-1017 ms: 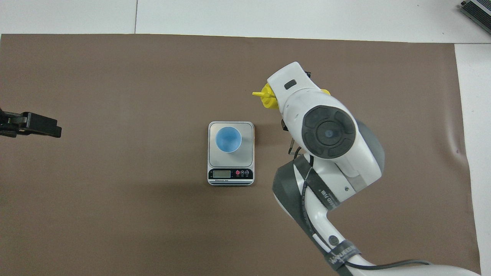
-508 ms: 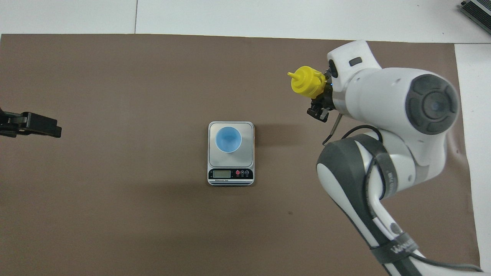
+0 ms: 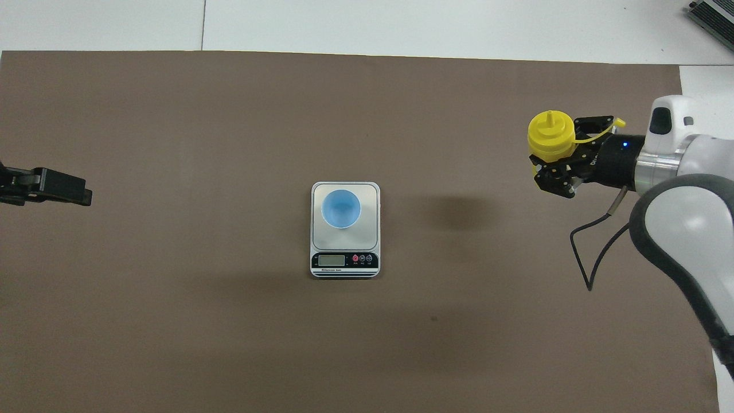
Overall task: Pour seasoning into cup on scale with both arms
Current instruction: 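Turn the bottle upright and carry it back with the right gripper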
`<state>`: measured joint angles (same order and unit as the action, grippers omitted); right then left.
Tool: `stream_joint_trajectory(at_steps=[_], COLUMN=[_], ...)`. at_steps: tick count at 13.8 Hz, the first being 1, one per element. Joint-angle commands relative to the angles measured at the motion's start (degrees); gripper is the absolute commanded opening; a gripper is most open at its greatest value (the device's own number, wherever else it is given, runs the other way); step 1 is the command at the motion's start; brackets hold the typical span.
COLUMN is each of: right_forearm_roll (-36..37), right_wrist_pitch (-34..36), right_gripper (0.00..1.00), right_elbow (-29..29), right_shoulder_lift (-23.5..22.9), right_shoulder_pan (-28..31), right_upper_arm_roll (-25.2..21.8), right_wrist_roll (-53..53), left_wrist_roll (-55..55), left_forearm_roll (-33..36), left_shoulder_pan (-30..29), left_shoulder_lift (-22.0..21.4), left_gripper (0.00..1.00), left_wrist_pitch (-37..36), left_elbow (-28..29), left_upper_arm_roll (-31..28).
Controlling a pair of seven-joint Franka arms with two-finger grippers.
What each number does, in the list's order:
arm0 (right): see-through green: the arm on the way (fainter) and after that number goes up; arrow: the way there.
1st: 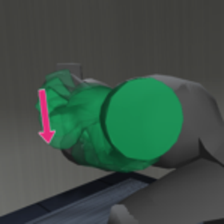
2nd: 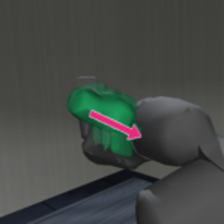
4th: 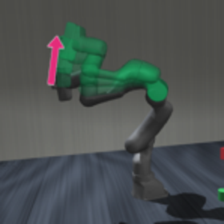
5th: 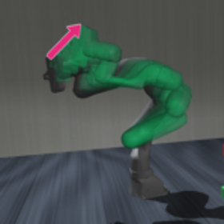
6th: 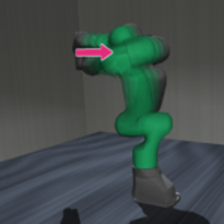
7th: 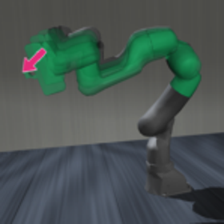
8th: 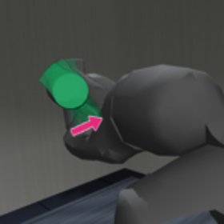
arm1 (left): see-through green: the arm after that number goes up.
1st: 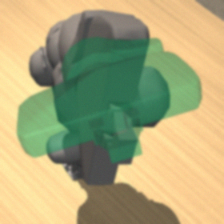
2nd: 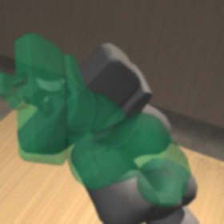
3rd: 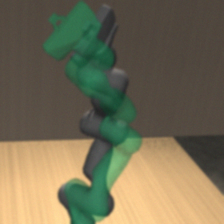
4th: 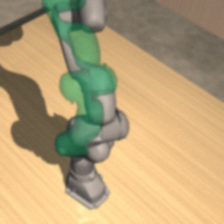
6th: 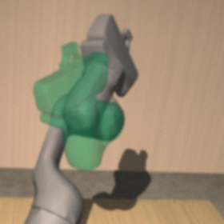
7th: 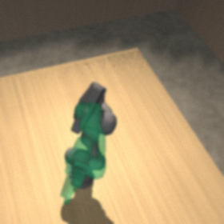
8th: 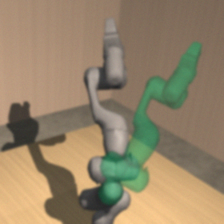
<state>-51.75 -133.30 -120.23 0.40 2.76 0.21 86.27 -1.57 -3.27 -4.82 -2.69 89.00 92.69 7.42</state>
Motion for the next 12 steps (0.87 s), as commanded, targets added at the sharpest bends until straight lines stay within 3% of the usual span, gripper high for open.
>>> stream_joint_trajectory(at_steps=[1, 6, 12], right_forearm_roll=[-11.9, -26.0, -38.8], right_wrist_pitch=[-0.5, 0.9, 2.2], right_gripper=[0.00, 0.00, 0.00], right_elbow=[-7.5, -14.0, -17.0], right_shoulder_lift=[2.4, 1.2, -0.4], right_shoulder_pan=[5.6, 10.0, 10.5], right_upper_arm_roll=[0.8, 0.8, 0.8], right_wrist_roll=[14.2, 32.7, 40.8], left_wrist_roll=[-0.5, -0.5, -0.5], left_forearm_roll=[0.7, 0.7, 0.7], left_shoulder_pan=[-0.7, -0.7, -0.7], left_shoulder_lift=[-1.4, -1.4, -1.4], left_gripper=[1.00, 1.00, 1.00], left_wrist_pitch=[-0.1, -0.1, -0.1], left_elbow=[1.5, 1.5, 1.5], left_upper_arm_roll=[0.5, 0.5, 0.5])
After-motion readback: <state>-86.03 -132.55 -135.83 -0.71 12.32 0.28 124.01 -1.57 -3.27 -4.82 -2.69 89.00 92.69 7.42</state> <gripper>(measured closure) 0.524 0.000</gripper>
